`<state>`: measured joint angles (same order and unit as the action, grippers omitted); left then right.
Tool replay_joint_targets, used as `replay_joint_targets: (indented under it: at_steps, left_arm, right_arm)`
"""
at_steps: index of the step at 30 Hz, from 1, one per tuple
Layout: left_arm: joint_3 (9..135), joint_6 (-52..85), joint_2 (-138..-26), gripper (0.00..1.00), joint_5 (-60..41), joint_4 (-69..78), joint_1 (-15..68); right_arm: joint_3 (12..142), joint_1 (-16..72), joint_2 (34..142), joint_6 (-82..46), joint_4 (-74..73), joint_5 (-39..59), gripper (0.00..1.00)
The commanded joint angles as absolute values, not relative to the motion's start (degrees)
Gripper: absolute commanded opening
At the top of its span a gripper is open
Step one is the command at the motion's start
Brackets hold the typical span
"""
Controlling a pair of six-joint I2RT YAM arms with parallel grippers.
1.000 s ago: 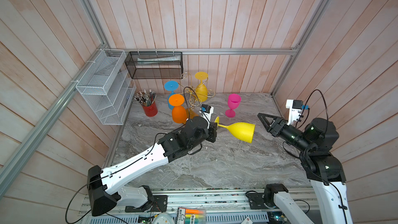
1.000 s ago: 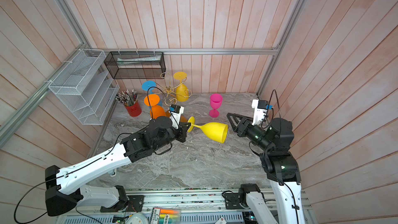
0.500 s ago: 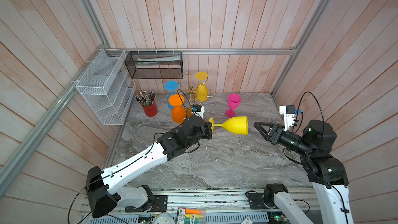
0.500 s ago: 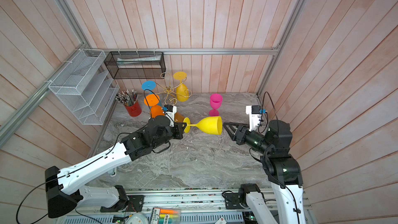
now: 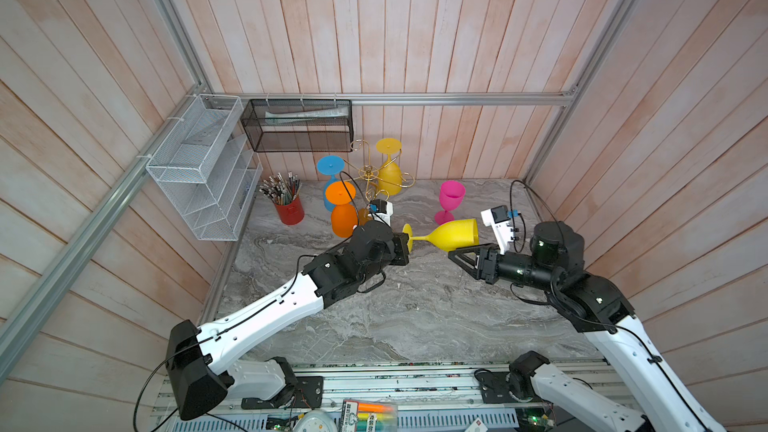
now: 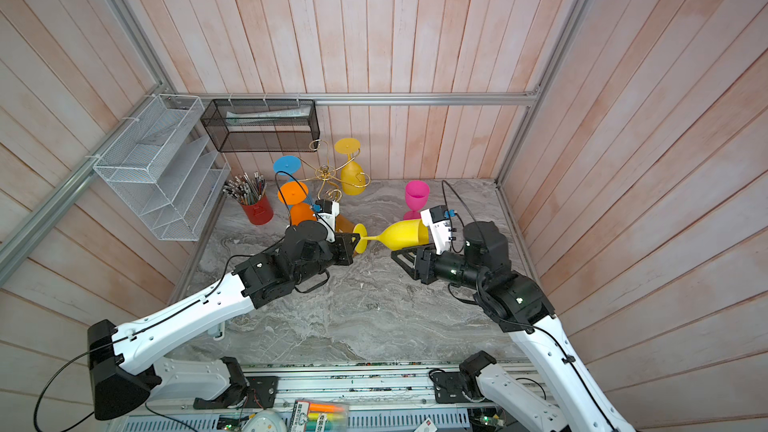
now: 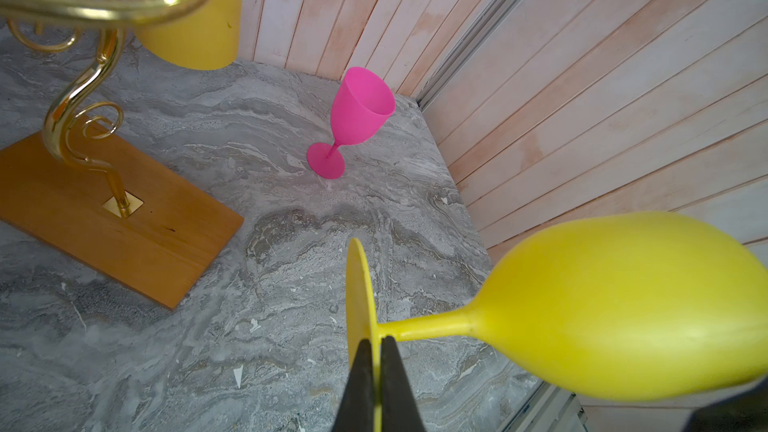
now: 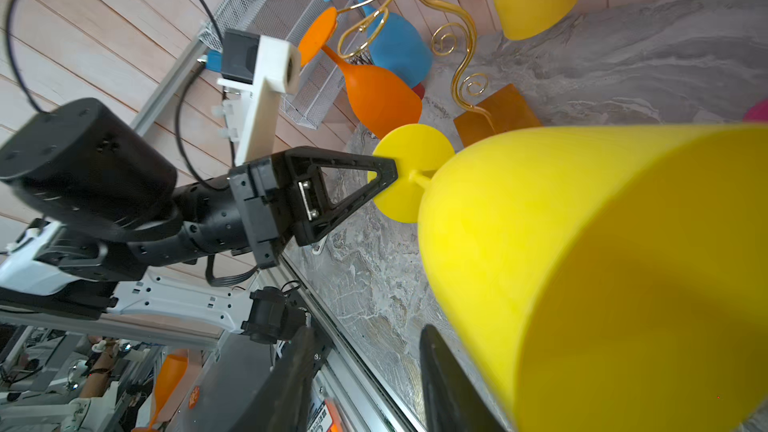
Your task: Take the wine glass off the wine glass rack
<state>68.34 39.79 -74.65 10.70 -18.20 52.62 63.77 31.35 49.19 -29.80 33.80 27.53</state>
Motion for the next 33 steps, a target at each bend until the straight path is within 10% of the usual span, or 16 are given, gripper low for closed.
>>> replay_joint_targets:
  at_steps: [1,25,33]
  left_arm:
    - [67.58,40.56,-72.91,0.00,10.37,-15.98,52.56]
    - [63.33,39.91,-68.30,0.00,10.46,-14.98,52.05]
    - [62.76,39.91,-67.94,0.00,10.20,-14.50,52.04]
  right_arm:
    - [64.46,32.78,49.65,-28.50,31.03,21.03,0.43]
    - [67.09,32.62,51.29,-27.46,33.61,18.62,0.41]
    - [67.08,32.61,51.85,-27.64,31.78,18.70,0.03]
